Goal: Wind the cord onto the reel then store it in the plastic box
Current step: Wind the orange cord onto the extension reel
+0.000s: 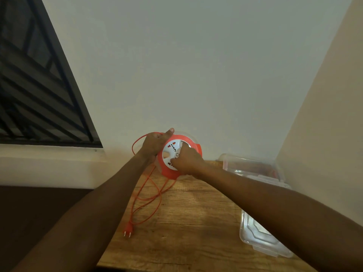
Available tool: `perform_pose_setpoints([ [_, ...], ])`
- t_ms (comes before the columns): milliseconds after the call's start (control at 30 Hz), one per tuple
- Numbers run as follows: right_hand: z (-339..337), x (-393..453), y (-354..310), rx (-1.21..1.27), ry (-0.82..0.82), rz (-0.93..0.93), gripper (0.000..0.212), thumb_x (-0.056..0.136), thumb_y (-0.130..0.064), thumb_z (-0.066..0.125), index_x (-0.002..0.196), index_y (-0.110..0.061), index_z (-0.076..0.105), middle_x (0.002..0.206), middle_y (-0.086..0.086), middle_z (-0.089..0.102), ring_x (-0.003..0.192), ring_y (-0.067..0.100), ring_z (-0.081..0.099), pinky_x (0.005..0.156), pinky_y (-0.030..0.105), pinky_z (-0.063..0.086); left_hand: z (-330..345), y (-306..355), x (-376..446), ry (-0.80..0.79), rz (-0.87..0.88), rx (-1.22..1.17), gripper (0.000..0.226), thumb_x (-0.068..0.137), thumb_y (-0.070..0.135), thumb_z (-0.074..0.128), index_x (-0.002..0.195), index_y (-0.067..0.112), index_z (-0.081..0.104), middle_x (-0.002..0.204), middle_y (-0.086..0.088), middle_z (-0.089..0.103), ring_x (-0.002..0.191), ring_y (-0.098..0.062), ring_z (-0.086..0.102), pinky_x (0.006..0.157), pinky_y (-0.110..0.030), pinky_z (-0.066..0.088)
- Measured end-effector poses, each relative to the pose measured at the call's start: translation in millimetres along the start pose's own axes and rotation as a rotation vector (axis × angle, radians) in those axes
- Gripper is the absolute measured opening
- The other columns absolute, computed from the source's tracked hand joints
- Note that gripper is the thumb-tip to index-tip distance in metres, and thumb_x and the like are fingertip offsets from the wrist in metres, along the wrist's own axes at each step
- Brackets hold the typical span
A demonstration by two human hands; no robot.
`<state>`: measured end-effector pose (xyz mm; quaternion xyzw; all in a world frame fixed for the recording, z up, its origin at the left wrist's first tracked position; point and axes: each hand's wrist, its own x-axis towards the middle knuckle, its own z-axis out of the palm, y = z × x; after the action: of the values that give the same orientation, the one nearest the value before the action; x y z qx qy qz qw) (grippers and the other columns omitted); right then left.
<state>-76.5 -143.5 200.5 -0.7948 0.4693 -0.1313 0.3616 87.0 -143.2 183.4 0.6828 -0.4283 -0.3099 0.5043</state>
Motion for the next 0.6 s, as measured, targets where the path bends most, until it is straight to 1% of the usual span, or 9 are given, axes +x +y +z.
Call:
perform_pose_setpoints([
  [67,-2,-6,-6,0.101,-0.032,0.002,0.087,0.088,-0.026,0.065,0.154,-0.015,0.009,0.127,0.011,0.055,0.082,0.025,0.070,0.059,0.034,0.060,-6,2,3,-0.009,-0.009,-0.033,0.057,0.093,0.061,0.065,0.098,0.005,0.079,0.088,-0.008,0.083,0.078,-0.029,0.081,0.076,-0.043,0.067],
  [100,-2,-9,-7,0.073,-0.040,-0.031,0.090,0.088,-0.026,0.066,0.154,-0.016,0.007,0.129,0.011,0.054,0.079,0.024,0.071,0.055,0.031,0.058,-10,3,4,-0.005,-0.021,-0.059,0.058,0.092,0.060,0.067,0.099,0.003,0.078,0.091,-0.011,0.082,0.080,-0.032,0.080,0.077,-0.045,0.067],
  [133,-3,-12,-7,-0.041,-0.013,-0.104,0.089,0.087,-0.028,0.066,0.154,-0.016,0.009,0.131,0.011,0.053,0.086,0.026,0.071,0.057,0.029,0.055,-13,6,5,0.003,-0.035,-0.094,0.058,0.092,0.059,0.068,0.099,0.002,0.078,0.093,-0.014,0.082,0.082,-0.034,0.080,0.077,-0.045,0.067],
  [200,-8,-17,-3,-0.478,0.135,-0.347,0.074,0.085,-0.032,0.066,0.148,-0.020,0.029,0.129,0.009,0.057,0.102,0.028,0.065,0.067,0.034,0.052,-23,13,6,0.023,-0.063,-0.162,0.051,0.092,0.056,0.069,0.096,0.006,0.078,0.092,-0.013,0.082,0.079,-0.032,0.080,0.070,-0.041,0.067],
  [267,-15,-21,0,-0.832,0.250,-0.586,0.055,0.085,-0.022,0.065,0.137,-0.024,0.047,0.128,0.011,0.056,0.097,0.031,0.065,0.065,0.037,0.053,-33,19,6,0.028,-0.064,-0.165,0.046,0.093,0.056,0.068,0.095,0.011,0.077,0.089,-0.009,0.083,0.075,-0.028,0.081,0.060,-0.035,0.065],
  [367,-25,-22,-6,-1.012,0.144,-0.725,0.053,0.085,-0.012,0.067,0.134,-0.028,0.053,0.151,0.017,0.030,0.101,0.034,0.062,0.065,0.040,0.055,-39,27,4,-0.011,-0.038,-0.095,0.041,0.095,0.058,0.063,0.097,0.019,0.076,0.086,-0.001,0.083,0.072,-0.023,0.081,0.054,-0.030,0.062],
  [467,-34,-20,-14,-1.135,0.090,-0.756,0.063,0.087,-0.014,0.068,0.142,-0.034,0.043,0.158,0.016,0.015,0.110,0.035,0.059,0.074,0.043,0.058,-37,30,3,-0.030,-0.030,-0.046,0.037,0.095,0.059,0.061,0.099,0.024,0.074,0.086,0.004,0.083,0.074,-0.020,0.081,0.055,-0.029,0.062],
  [533,-39,-19,-22,-1.223,0.114,-0.754,0.058,0.092,-0.019,0.062,0.144,-0.032,0.040,0.152,0.018,0.026,0.107,0.035,0.060,0.075,0.045,0.056,-34,31,2,-0.035,-0.036,-0.059,0.036,0.095,0.059,0.062,0.099,0.025,0.073,0.086,0.005,0.083,0.073,-0.018,0.080,0.055,-0.028,0.062],
  [600,-44,-20,-27,-1.141,0.112,-0.781,0.042,0.098,-0.020,0.048,0.140,-0.020,0.046,0.132,0.018,0.048,0.101,0.035,0.058,0.069,0.043,0.047,-31,31,1,-0.043,-0.039,-0.060,0.035,0.094,0.059,0.062,0.100,0.026,0.072,0.083,0.008,0.082,0.072,-0.017,0.080,0.053,-0.027,0.061],
])
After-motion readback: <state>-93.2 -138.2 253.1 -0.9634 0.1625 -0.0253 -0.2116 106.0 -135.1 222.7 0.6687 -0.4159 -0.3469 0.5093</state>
